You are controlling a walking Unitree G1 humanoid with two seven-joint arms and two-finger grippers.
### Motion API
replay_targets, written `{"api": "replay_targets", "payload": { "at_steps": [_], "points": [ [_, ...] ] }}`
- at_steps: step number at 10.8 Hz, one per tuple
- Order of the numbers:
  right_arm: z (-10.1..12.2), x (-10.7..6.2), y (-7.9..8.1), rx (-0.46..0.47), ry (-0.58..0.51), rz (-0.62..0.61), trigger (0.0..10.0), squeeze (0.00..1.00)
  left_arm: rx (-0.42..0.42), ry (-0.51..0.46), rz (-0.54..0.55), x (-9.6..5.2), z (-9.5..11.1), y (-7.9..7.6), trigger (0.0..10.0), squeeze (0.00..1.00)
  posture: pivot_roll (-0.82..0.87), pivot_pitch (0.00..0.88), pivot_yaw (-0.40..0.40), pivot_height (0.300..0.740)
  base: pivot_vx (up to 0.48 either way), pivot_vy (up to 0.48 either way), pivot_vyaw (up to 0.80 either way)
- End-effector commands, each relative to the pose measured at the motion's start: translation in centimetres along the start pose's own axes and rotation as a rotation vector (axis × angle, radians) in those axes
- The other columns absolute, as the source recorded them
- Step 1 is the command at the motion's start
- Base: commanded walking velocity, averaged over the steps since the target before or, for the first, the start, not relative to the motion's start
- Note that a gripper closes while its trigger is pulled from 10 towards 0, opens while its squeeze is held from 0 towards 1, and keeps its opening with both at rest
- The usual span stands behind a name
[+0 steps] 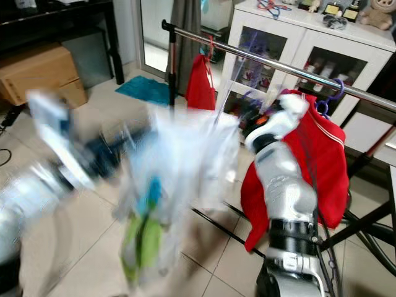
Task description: Hang hanger
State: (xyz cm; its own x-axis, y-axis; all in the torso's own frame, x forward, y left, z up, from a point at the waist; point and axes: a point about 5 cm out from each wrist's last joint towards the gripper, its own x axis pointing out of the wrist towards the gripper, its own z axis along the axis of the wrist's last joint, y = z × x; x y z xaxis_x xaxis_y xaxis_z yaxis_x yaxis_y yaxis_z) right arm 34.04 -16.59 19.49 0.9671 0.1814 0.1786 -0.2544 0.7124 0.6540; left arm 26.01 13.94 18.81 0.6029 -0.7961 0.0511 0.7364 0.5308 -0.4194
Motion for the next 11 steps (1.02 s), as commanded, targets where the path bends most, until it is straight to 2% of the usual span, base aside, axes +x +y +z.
{"api": "replay_targets", "payload": {
  "at_steps": [1, 2, 3, 4, 5, 6, 7, 8, 9, 10, 11],
  "points": [
    [1.3, 0.3, 1.4, 0.087, -0.047, 0.098, 0.0, 0.00, 0.029, 0.065, 0.130, 0.0, -1.3, 1.5, 0.0, 0.00, 0.11, 0.000, -0.067, 0.740, 0.000, 0.000, 0.00],
    [2.0, 0.3, 3.9, 0.163, -0.059, 0.274, 0.0, 0.00, 0.144, 0.127, 0.458, -1.2, -3.5, 5.7, 0.0, 0.00, 0.11, 0.000, -0.067, 0.740, 0.000, 0.000, 0.00],
    [2.2, 0.3, 4.6, 0.153, -0.071, 0.309, 0.0, 0.00, 0.143, 0.087, 0.640, -2.6, -3.6, 7.7, 0.0, 0.00, 0.10, 0.000, -0.065, 0.740, 0.000, 0.000, 0.00],
    [2.4, 0.3, 4.6, 0.162, -0.080, 0.306, 0.0, 0.00, 0.148, 0.074, 0.684, -3.3, -3.6, 8.2, 0.0, 0.00, 0.10, 0.000, -0.067, 0.740, 0.000, 0.000, 0.00],
    [2.6, 0.2, 4.2, 0.164, -0.092, 0.280, 0.0, 0.00, 0.142, 0.073, 0.624, -3.4, -3.7, 7.8, 0.0, 0.00, 0.10, 0.000, -0.073, 0.740, 0.000, 0.000, 0.00],
    [2.1, -0.1, 3.2, 0.048, -0.033, 0.219, 0.0, 0.00, 0.139, 0.080, 0.409, -2.2, -4.1, 5.6, 0.0, 0.00, 0.10, 0.000, -0.079, 0.740, 0.000, 0.000, 0.00],
    [1.2, -0.7, 2.6, -0.131, 0.056, 0.193, 0.0, 0.00, 0.134, 0.053, 0.389, -2.0, -3.8, 5.0, 0.0, 0.00, 0.10, 0.000, -0.078, 0.740, 0.000, 0.000, 0.00],
    [-0.1, -2.0, 1.5, -0.318, 0.179, 0.137, 0.0, 0.00, 0.134, 0.011, 0.479, -2.5, -3.1, 5.1, 0.0, 0.00, 0.09, 0.000, -0.078, 0.740, 0.000, 0.000, 0.00],
    [-0.9, -3.7, 0.1, -0.400, 0.256, 0.047, 10.0, 0.00, 0.143, -0.031, 0.549, -2.8, -2.3, 4.9, 0.0, 0.00, 0.10, 0.000, -0.080, 0.740, 0.000, 0.000, 0.00],
    [-1.9, -5.6, -0.3, -0.449, 0.318, 0.006, 10.0, 0.00, 0.159, -0.009, 0.634, -3.2, -2.0, 4.6, 0.0, 0.00, 0.09, 0.000, -0.076, 0.740, 0.000, 0.000, 0.00],
    [-2.4, -7.0, -0.1, -0.488, 0.331, 0.001, 10.0, 0.00, 0.167, 0.021, 0.658, -3.2, -1.8, 4.0, 2.8, 0.00, 0.09, 0.000, -0.062, 0.740, 0.000, 0.000, 0.00]
  ]
}}
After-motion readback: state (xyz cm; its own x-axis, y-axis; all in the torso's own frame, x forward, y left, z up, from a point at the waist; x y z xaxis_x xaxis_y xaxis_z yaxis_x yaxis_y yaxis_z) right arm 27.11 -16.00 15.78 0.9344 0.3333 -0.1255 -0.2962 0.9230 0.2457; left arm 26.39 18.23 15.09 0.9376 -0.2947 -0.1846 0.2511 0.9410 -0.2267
